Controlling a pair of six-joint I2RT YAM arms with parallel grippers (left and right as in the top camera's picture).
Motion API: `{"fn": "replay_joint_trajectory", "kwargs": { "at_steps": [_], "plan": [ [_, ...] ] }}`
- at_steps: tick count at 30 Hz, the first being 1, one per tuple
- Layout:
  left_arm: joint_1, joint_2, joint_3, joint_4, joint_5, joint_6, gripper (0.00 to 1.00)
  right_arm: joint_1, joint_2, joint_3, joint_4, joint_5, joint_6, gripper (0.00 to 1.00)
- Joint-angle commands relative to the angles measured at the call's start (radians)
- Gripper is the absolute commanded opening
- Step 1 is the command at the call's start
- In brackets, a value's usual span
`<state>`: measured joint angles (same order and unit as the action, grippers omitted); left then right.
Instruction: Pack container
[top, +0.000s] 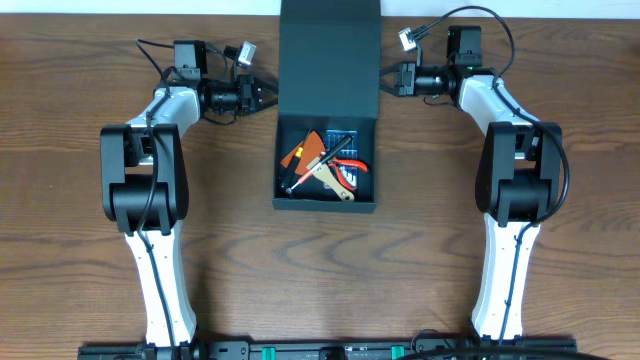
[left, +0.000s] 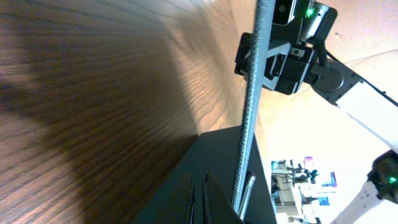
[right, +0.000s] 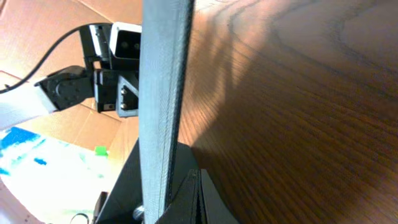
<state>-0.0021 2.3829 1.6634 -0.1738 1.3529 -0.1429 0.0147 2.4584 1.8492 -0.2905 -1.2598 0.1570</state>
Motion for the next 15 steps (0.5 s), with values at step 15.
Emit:
{"fn": "replay_joint_trajectory", "kwargs": {
  "at_steps": [15],
  "plan": [
    [-0.004, -0.076, 0.047, 0.004, 0.074, -0.062, 0.05, 0.046, 0.003, 0.195, -0.109, -0.065, 0.002, 0.01]
  ]
}}
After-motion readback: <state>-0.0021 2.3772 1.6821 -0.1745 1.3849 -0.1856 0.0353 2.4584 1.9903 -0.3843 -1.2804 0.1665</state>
